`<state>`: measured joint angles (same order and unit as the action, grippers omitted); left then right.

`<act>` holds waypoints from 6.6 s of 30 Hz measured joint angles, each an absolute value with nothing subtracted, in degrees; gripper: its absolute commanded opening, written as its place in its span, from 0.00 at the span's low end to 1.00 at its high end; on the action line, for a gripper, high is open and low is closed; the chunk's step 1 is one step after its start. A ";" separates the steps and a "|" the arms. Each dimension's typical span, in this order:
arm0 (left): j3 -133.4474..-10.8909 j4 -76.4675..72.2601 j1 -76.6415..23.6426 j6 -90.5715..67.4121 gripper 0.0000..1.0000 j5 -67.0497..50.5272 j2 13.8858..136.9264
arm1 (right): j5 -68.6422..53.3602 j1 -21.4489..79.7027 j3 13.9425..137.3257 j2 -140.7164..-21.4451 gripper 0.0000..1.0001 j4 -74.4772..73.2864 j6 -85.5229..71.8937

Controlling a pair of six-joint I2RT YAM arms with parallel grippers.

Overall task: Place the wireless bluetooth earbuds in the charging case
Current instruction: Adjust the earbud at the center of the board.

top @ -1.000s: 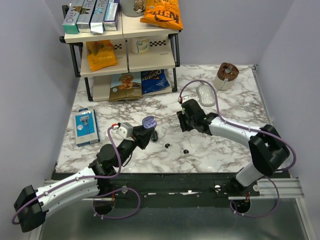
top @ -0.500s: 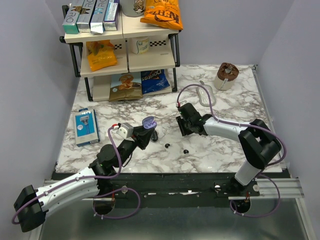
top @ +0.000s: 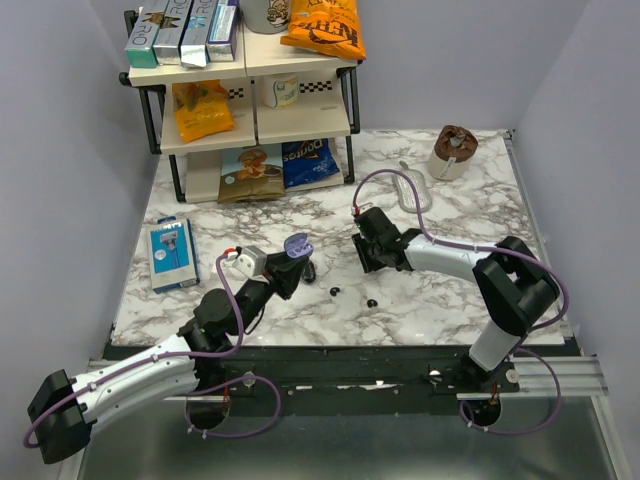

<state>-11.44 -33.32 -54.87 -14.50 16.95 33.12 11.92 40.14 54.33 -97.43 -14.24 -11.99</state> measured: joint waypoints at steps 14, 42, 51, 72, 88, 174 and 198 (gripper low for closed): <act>-11.42 -33.36 -54.89 -14.66 0.00 17.08 33.56 | 12.82 40.14 54.33 -96.64 0.48 -14.24 -11.84; -10.79 -33.39 -55.18 -14.70 0.00 17.12 33.67 | 14.39 40.14 57.28 -99.77 0.40 -14.37 -10.41; -10.79 -33.39 -55.22 -14.70 0.00 17.12 33.67 | 15.44 40.14 58.89 -100.88 0.39 -14.70 -10.41; -10.79 -33.39 -55.22 -14.70 0.00 17.12 34.09 | 16.05 40.01 59.94 -101.30 0.57 -15.14 -10.46; -10.79 -33.80 -55.27 -14.87 0.00 17.12 33.89 | 18.65 39.75 55.07 -93.45 0.50 -15.27 -14.44; -9.80 -33.76 -55.64 -15.53 0.00 17.58 33.65 | 9.58 36.07 59.83 -101.91 0.40 -14.00 -14.92; -9.63 -33.76 -55.64 -15.79 0.00 17.58 33.21 | 8.36 36.10 64.64 -101.03 0.01 -19.64 -27.75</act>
<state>-9.63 -33.76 -55.64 -15.79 17.58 33.21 8.36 36.10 64.64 -101.03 -19.64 -27.75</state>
